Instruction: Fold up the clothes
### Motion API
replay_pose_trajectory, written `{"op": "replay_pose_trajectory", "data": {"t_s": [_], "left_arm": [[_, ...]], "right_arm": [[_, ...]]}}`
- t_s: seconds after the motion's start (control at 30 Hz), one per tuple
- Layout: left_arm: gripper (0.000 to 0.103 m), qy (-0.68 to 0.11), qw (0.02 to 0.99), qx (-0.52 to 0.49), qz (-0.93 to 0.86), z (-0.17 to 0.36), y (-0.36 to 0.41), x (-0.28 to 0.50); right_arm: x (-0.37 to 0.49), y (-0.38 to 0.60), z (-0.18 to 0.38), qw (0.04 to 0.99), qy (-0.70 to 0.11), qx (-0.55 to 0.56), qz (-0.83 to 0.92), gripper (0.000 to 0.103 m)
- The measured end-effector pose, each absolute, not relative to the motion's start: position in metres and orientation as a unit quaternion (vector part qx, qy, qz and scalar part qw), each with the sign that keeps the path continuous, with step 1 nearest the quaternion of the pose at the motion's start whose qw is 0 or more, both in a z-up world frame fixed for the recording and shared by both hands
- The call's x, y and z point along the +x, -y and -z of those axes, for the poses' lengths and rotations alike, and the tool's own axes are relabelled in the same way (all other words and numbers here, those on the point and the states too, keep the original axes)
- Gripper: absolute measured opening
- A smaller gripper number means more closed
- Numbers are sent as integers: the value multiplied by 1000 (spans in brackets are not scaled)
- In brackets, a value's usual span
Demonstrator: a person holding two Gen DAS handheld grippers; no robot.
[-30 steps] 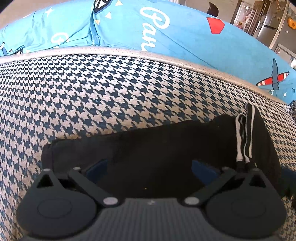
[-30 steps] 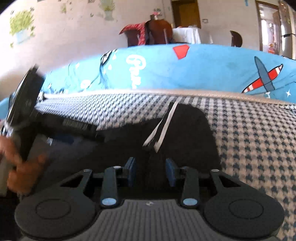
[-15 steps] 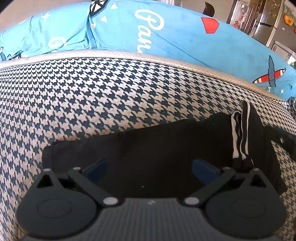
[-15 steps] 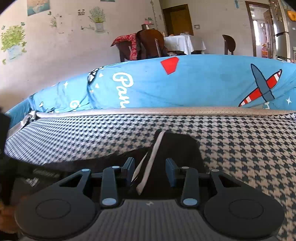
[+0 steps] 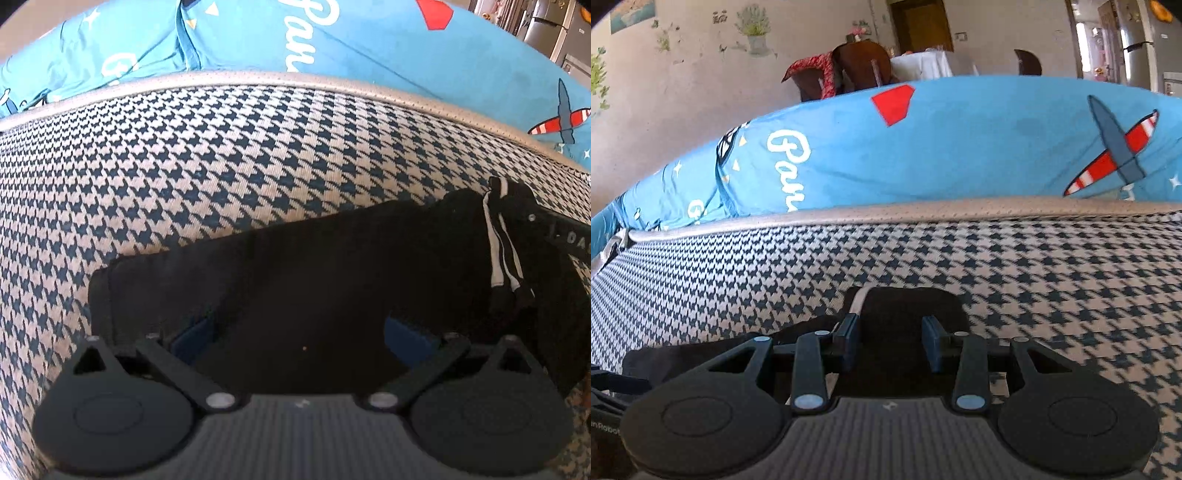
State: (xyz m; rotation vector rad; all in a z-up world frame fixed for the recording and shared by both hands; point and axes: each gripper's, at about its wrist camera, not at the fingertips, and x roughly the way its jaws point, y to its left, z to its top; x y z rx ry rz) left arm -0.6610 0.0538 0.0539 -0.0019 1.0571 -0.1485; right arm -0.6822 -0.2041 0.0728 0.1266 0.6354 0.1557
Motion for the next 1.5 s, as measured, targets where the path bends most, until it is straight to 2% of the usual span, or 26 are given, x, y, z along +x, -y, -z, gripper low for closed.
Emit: {"op": "replay_pose_trajectory", "data": {"t_s": [0.43, 0.87, 1.13, 1.5], "left_arm": [[103, -499, 864, 23, 69, -48, -43, -660], [103, -478, 875, 34, 68, -62, -39, -695], [103, -460, 884, 52, 66, -85, -42, -743], [103, -443, 892, 60, 61, -94, -58, -747]], "right_arm": [[-688, 190, -62, 948, -310, 16, -75, 42], [-771, 205, -91, 948, -311, 75, -6, 42], [-782, 193, -68, 934, -356, 35, 14, 43], [-791, 186, -58, 936, -352, 9, 22, 44]]}}
